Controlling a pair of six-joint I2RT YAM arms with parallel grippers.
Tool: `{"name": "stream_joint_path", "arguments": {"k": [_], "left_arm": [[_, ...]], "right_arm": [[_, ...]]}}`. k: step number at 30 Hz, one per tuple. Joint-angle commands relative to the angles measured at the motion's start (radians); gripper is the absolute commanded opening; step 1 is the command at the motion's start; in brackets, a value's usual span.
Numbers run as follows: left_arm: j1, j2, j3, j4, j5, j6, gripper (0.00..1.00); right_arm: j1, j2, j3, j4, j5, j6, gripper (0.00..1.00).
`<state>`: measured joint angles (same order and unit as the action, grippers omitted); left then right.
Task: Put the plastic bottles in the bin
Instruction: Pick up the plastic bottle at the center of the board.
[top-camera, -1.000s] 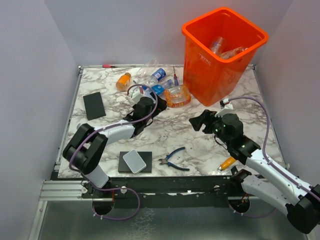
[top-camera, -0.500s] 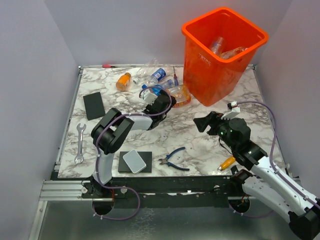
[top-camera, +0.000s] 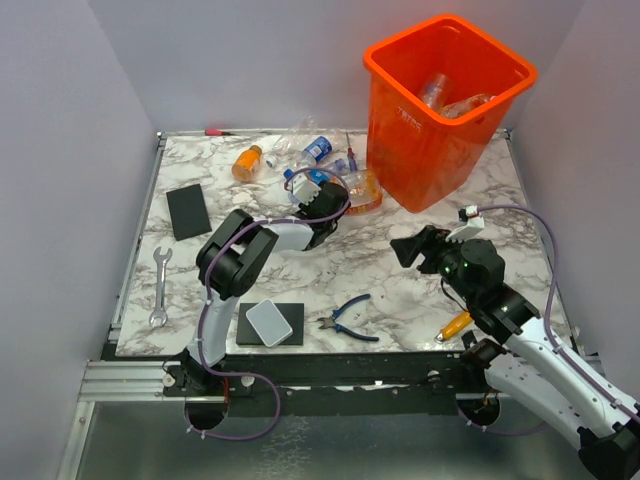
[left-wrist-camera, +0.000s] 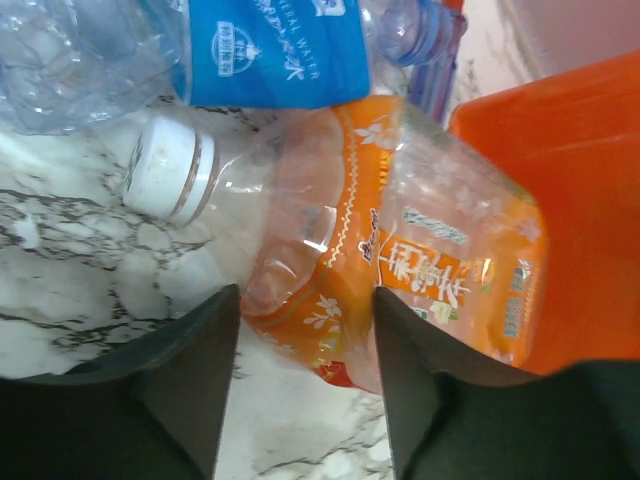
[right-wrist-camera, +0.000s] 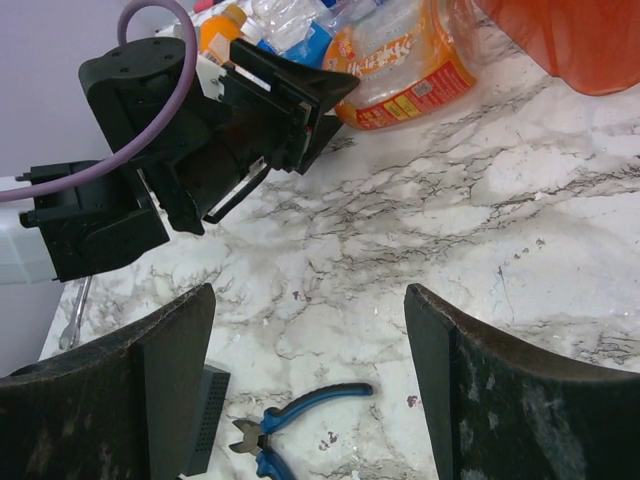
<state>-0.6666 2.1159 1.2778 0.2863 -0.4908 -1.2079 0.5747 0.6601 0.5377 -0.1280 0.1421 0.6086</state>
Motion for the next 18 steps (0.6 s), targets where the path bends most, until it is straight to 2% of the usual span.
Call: {"name": "stream_joint_path", "arguments": {"k": [1, 3, 9, 15, 18], "left_arm": [[0.01, 0.022, -0.039, -0.051, -0.036, -0.006, 0.47], [0.013, 0.015, -0.059, -0.046, -0.031, 0.001, 0.4], [0.025, -0.05, -0.148, -0.026, -0.014, 0.029, 0.28], [0.038, -0.258, -0.286, 0.016, 0.029, 0.157, 0.2], [0.044, -0.387, -0.335, 0.016, 0.104, 0.296, 0.19]], "right_arm": [[0.004, -0.013, 0.028, -0.034, 0.032, 0.007, 0.8], [0.004, -0.011, 0.03, -0.037, 0.031, 0.009, 0.8], [0.004, -0.022, 0.039, -0.051, 0.026, 0.011, 0.8], [0.004, -0.056, 0.057, -0.091, 0.044, 0.003, 0.8], [0.004, -0.061, 0.08, -0.113, 0.052, -0.016, 0.8]]}}
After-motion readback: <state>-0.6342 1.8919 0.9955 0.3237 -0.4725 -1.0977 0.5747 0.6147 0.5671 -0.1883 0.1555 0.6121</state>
